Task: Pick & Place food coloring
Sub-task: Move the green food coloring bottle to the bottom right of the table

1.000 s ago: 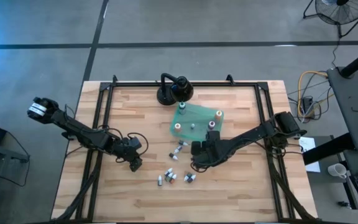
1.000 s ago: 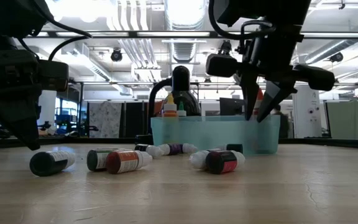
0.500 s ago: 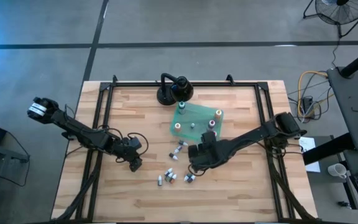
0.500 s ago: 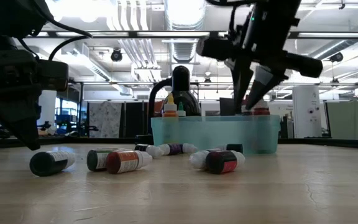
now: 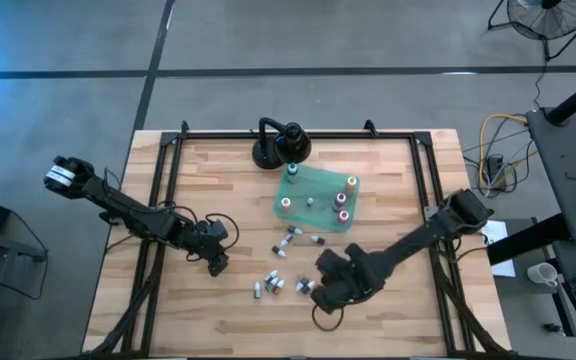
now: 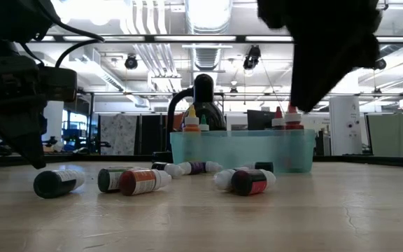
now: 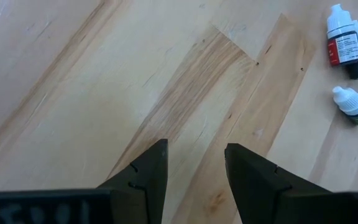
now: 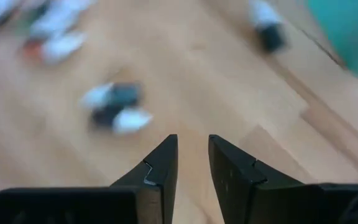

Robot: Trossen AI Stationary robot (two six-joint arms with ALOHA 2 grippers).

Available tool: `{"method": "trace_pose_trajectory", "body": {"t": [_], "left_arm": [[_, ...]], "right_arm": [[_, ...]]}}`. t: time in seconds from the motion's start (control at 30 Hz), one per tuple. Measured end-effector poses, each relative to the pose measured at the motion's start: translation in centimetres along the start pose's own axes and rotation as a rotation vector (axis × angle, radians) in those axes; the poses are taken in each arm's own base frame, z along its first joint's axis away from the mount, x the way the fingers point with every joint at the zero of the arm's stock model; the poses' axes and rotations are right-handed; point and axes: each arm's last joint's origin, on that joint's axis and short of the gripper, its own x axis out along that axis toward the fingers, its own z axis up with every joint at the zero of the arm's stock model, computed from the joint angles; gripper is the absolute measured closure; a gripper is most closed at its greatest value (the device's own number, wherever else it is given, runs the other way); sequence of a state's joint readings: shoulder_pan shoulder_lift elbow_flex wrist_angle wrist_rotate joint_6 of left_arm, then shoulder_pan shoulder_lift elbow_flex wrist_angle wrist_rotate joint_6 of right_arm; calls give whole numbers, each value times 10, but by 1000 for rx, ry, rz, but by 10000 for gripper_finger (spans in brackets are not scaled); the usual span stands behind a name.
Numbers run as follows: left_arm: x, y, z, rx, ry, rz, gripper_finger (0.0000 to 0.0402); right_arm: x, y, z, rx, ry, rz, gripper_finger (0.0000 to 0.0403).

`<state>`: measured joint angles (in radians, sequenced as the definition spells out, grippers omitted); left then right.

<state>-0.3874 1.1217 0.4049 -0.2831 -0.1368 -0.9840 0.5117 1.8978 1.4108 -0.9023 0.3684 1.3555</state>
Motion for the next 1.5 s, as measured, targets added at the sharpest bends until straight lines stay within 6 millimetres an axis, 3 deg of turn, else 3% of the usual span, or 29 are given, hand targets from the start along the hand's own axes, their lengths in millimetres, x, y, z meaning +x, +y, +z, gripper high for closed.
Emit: {"method": "trace_pose_trajectory", "body": {"t": [0.1, 0.2, 0.33, 0.53, 0.67, 1.0, 1.33, 1.5], "left_arm": [[0, 0, 0, -1, -3, -3, 268], [0, -1, 1, -2, -14, -12, 268], [0, -1, 1, -2, -21, -12, 268], [0, -1, 2, -2, -23, -9, 268], [0, -1, 1, -3, -23, -9, 268], [0, 1, 1, -17, -17, 10, 268], [0, 2, 3, -28, -24, 18, 268], [0, 4, 1, -31, -2, 34, 268]], "right_arm": [[11, -10, 0, 274, -49, -47, 314], [19, -13, 0, 401, -71, -32, 295], [32, -17, 6, 493, -50, -20, 252], [42, -28, 39, 595, -107, -60, 177], [49, -36, 57, 582, -90, -81, 148], [55, -39, 67, 634, -98, -73, 155], [81, -27, 58, 642, -80, -51, 168], [71, -22, 60, 648, -92, -14, 167]]}}
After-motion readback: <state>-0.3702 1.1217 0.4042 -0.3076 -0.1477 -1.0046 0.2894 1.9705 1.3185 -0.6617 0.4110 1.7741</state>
